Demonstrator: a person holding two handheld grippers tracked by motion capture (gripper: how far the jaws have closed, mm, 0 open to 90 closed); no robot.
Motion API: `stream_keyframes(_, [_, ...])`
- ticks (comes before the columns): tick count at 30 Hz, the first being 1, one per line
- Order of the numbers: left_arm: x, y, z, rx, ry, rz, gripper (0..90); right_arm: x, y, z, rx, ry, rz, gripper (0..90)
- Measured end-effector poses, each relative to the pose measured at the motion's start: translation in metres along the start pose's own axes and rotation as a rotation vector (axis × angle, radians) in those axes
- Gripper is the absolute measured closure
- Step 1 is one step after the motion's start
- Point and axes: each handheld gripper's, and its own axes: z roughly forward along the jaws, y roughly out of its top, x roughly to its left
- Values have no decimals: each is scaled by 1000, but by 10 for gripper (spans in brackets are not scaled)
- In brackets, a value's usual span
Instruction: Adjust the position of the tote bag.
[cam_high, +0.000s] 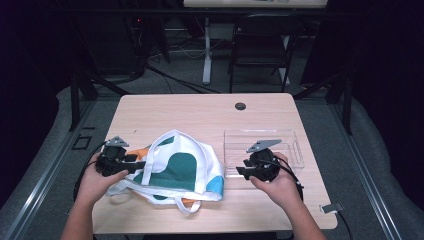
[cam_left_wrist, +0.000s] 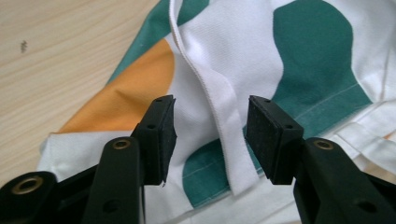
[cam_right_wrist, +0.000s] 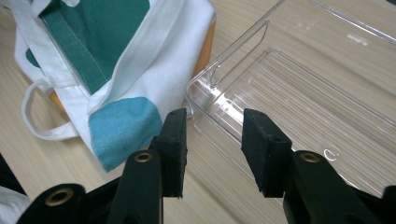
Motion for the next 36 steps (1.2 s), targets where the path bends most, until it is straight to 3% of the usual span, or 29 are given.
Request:
stream_keyframes(7, [-2,-3,5,26,21,-8,533,-1,0,7,32,-19,-11,610])
stream_keyframes(12, [-4,-5,7,40,13,-10,536,1,1,9,47,-22,-15,615])
stream_keyframes(22, [-5,-4,14,72,10,-15,558,-1,0,10,43,-18,0,624])
stream_keyframes(36, [-10,-6,27,135,-31,-4,625,3,-1,15,63,2,-6,644])
